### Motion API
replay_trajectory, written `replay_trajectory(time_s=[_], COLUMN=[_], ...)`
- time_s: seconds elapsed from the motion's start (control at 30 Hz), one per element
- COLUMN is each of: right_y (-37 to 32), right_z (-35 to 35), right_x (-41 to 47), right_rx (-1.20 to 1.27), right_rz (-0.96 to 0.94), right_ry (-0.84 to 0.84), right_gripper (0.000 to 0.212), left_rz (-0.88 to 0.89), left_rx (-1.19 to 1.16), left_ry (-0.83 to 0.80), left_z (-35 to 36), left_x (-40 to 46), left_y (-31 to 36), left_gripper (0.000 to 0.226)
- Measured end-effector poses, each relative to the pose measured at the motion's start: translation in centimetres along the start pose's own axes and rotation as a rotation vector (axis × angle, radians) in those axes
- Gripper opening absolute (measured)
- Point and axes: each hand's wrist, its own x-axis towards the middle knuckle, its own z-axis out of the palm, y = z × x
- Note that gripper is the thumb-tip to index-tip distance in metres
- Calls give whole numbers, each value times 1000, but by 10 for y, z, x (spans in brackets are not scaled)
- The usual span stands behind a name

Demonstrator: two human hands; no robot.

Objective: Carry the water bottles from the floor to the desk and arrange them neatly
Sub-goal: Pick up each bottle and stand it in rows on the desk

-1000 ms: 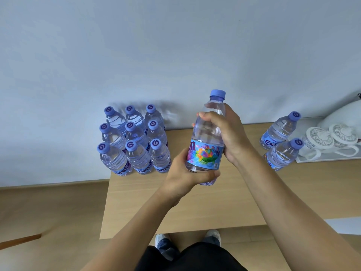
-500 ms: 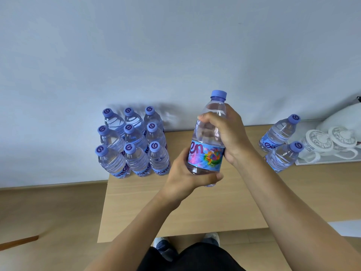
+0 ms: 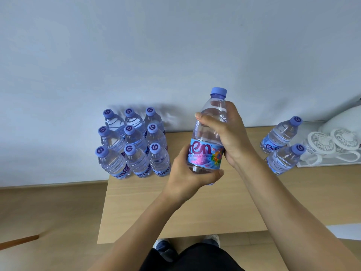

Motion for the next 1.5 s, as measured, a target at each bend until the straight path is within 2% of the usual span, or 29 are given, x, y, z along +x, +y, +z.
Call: replay_trajectory(time_s=[0.17,0.37,0.53,0.67,0.8,0.93,1.1,1.27,1.4,1.5], right_y=[-4,-8,-7,-6,-4,-4,-6,-7,-8,-9], right_z=[0,-3,-6,-6,-2,-2,-5,-8,-8,-5], right_x=[2,7,9,7,4,4,7,6,5,2], right_rx=[56,165,139,73,-29,26,129,194,159,72], right_rz=[14,59,77,25,-28,25,49,48,19,-22], right_ry=[-9,-157,-229,-165,-106,-104,-179,-277,-290,-241], right_gripper=[42,28,32,43,49,45,36,48,42,37], left_rz=[-15,-44,-54,-31,1,-14,-34,-58,-52,-7], left_rx=[-41,-240,-216,-137,-42,-64,-163,-210,-105,-33], left_ry=[-42,-126,-96,-20,45,10,-67,-165,-73,8], left_z=[-2,-5,-4,-1,1,1,-3,-8,-8,-5], left_x=[1,3,2,0,-1,-3,0,-2,-4,-5], left_y=[-1,-2,-4,-2,-4,-3,-2,-1,4,5], left_gripper=[58,62,53,56,48,56,66,58,62,52])
